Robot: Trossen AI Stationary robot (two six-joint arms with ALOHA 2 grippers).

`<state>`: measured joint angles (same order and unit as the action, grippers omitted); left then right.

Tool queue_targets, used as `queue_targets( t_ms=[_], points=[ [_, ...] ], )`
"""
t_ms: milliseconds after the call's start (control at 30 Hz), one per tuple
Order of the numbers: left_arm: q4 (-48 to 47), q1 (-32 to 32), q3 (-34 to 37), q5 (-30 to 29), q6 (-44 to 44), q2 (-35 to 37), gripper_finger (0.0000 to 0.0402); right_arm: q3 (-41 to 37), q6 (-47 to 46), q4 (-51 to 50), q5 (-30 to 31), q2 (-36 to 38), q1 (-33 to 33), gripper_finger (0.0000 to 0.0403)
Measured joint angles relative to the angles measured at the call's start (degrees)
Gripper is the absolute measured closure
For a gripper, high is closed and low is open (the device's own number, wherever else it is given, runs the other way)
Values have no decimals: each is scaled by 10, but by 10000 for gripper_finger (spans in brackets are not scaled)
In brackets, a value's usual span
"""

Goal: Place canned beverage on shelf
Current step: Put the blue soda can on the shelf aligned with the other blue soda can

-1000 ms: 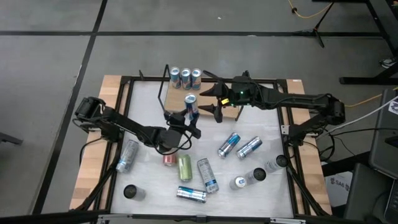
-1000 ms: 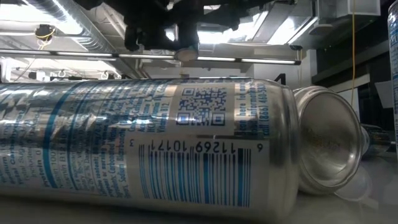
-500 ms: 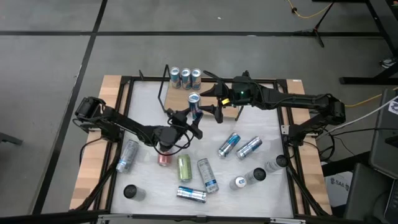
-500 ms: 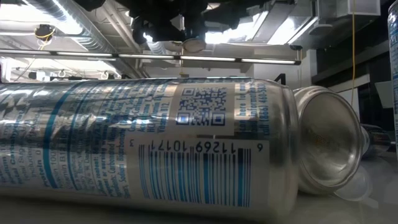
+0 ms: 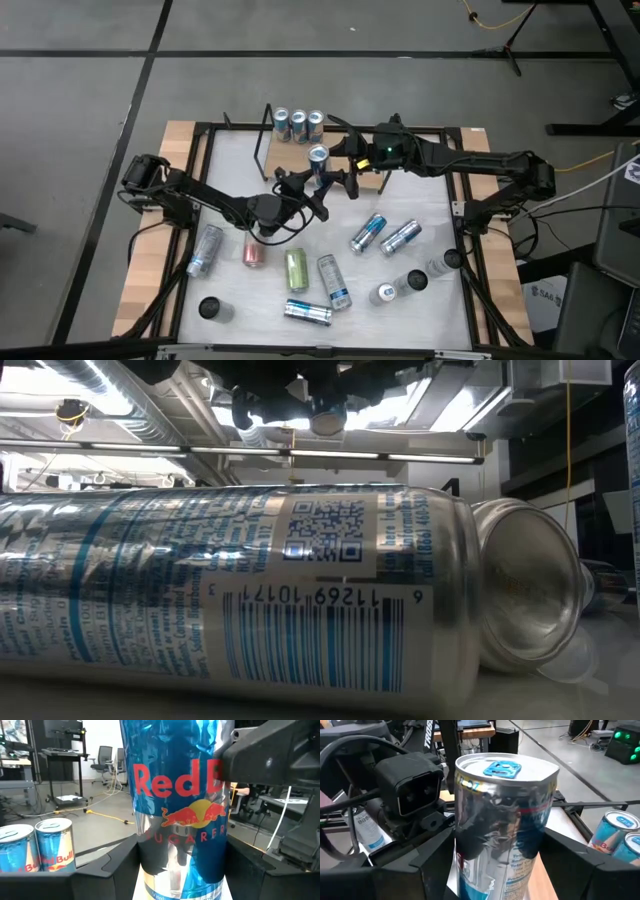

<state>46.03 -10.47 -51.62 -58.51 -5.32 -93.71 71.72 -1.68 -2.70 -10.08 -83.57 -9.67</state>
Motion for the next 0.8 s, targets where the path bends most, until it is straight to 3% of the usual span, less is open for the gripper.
queue_targets(
  t_ms=[800],
  points=[
    [34,3,0,-5,-5,1,179,0,-31,31,-13,-35,0,132]
  ],
)
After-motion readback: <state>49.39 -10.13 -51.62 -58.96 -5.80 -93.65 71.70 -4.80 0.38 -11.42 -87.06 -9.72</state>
